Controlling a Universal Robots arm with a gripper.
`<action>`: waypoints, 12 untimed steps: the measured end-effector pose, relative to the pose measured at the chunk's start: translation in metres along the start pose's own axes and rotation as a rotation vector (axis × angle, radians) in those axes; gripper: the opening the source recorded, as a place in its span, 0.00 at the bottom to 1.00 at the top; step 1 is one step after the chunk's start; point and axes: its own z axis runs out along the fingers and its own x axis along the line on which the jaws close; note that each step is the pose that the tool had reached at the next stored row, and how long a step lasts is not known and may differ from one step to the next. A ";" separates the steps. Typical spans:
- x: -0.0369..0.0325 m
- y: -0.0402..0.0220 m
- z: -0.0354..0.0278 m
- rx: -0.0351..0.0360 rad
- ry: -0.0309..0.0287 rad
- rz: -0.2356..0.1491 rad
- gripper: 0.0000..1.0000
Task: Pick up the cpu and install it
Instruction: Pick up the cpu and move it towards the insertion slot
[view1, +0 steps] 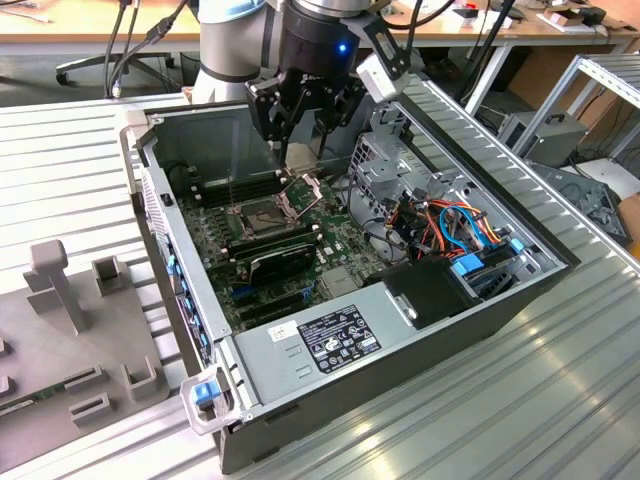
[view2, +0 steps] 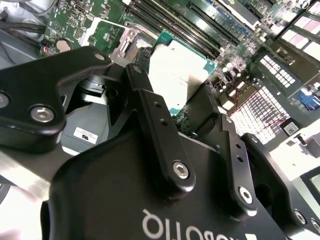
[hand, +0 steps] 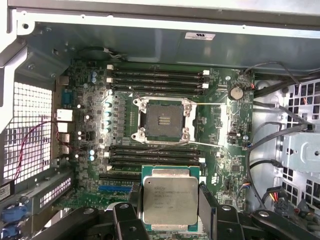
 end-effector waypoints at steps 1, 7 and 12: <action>-0.0002 0.0014 0.0010 -0.0001 -0.0001 0.000 0.55; -0.0015 0.0139 0.0107 -0.0001 0.0000 0.000 0.55; -0.0020 0.0225 0.0175 -0.0001 0.0000 0.000 0.55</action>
